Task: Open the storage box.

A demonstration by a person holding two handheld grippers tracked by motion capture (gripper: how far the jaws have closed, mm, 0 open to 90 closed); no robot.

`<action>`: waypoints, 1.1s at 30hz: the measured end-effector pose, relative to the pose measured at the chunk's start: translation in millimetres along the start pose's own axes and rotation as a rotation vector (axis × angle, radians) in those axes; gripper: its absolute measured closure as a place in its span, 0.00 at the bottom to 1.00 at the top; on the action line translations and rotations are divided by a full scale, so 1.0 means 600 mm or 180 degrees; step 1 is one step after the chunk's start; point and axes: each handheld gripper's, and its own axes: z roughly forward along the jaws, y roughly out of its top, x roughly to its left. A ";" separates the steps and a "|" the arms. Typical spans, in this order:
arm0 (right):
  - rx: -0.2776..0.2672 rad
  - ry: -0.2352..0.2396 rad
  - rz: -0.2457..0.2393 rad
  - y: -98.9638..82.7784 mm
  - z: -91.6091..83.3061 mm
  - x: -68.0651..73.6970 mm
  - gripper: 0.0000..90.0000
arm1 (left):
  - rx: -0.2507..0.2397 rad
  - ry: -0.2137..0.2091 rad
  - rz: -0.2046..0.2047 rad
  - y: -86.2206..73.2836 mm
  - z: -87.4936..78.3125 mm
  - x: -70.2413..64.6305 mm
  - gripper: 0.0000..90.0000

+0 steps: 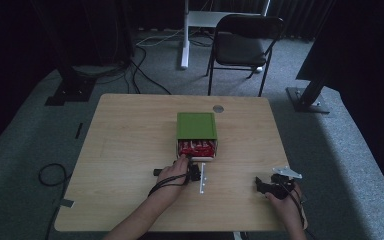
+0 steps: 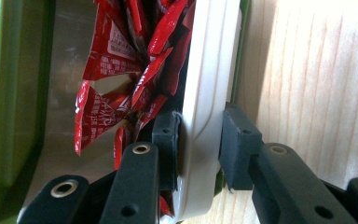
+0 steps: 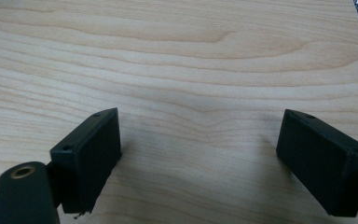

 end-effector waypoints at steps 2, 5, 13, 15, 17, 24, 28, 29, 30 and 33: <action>-0.0001 0.0000 0.0000 0.000 0.000 0.000 0.14 | 0.0009 0.0002 -0.0004 0.001 0.000 -0.001 0.80; 0.0000 -0.0001 0.0002 0.000 0.000 0.000 0.15 | 0.0038 -0.0016 -0.0003 0.004 -0.003 0.000 0.80; 0.0000 -0.0001 0.0004 0.000 0.000 0.000 0.15 | 0.0041 -0.0036 -0.0015 0.006 -0.008 -0.002 0.80; -0.0001 0.0000 0.0002 0.000 0.000 0.000 0.15 | 0.0050 -0.0046 0.0008 0.007 -0.012 -0.003 0.80; 0.0000 -0.0001 0.0004 0.000 0.000 0.000 0.15 | 0.0038 -0.0045 0.0000 0.008 -0.015 -0.005 0.80; -0.0002 0.0000 0.0003 0.000 0.000 0.000 0.15 | 0.0033 -0.0085 0.0014 0.008 -0.032 -0.012 0.80; -0.0002 -0.0001 0.0001 0.000 0.000 0.000 0.15 | 0.0010 -0.0092 0.0029 0.009 -0.041 -0.016 0.80; -0.0002 0.0000 0.0004 0.000 0.000 0.000 0.15 | 0.0008 -0.0102 0.0034 0.010 -0.043 -0.018 0.80; -0.0002 0.0000 0.0003 0.000 0.000 0.000 0.15 | 0.0010 -0.0098 0.0047 0.010 -0.046 -0.019 0.80; -0.0001 0.0000 0.0003 0.000 0.000 0.000 0.15 | 0.0007 -0.0109 0.0056 0.011 -0.054 -0.022 0.80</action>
